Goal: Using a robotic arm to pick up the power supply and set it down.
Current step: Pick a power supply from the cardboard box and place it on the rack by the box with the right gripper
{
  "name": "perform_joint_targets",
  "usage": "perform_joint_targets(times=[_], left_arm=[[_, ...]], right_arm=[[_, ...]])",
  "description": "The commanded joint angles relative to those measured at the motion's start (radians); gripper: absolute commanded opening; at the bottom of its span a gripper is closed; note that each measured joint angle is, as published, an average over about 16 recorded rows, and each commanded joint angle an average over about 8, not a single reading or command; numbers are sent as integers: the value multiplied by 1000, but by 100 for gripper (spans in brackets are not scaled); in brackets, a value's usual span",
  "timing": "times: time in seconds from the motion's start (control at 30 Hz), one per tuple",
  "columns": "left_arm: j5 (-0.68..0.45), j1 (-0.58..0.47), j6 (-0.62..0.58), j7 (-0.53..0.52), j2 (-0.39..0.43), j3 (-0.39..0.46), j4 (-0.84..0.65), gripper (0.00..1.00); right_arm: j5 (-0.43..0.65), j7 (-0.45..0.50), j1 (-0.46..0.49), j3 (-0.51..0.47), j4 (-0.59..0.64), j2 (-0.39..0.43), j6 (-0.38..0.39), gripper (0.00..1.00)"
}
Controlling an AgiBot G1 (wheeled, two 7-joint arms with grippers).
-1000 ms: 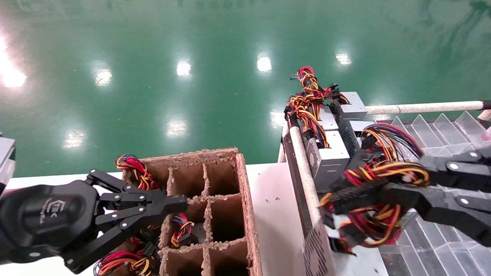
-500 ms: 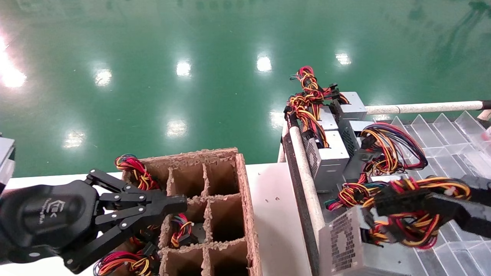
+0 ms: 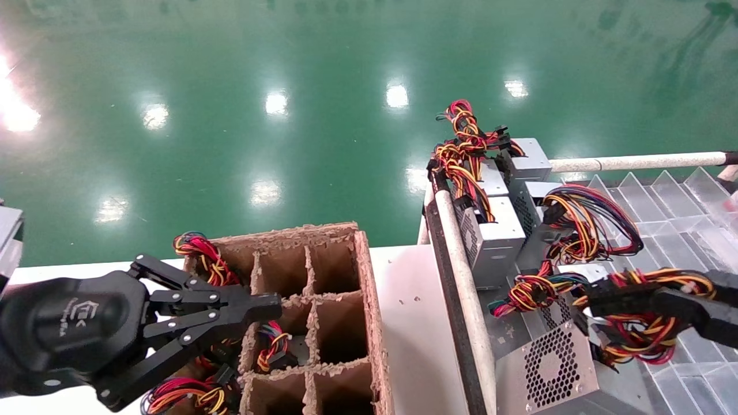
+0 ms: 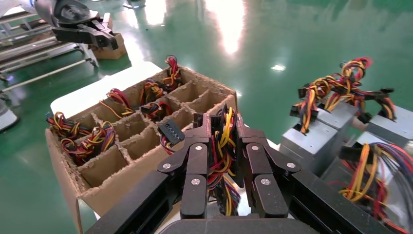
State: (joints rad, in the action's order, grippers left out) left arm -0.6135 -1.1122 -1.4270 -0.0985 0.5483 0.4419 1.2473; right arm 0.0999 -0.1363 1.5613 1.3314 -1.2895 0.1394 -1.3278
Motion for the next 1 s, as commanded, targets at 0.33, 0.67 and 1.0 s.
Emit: perform_joint_targets(times=[0.33,0.67,1.0], left_arm=[[0,0,0,0,0,0,0,0],[0,0,0,0,0,0,0,0],[0,0,0,0,0,0,0,0]], right_arm=[[47,26,6,-30,20,23,2,0],[72,38,1,-38,59,-50,1,0],[87,42,-8,-30,177,-207,10,0]])
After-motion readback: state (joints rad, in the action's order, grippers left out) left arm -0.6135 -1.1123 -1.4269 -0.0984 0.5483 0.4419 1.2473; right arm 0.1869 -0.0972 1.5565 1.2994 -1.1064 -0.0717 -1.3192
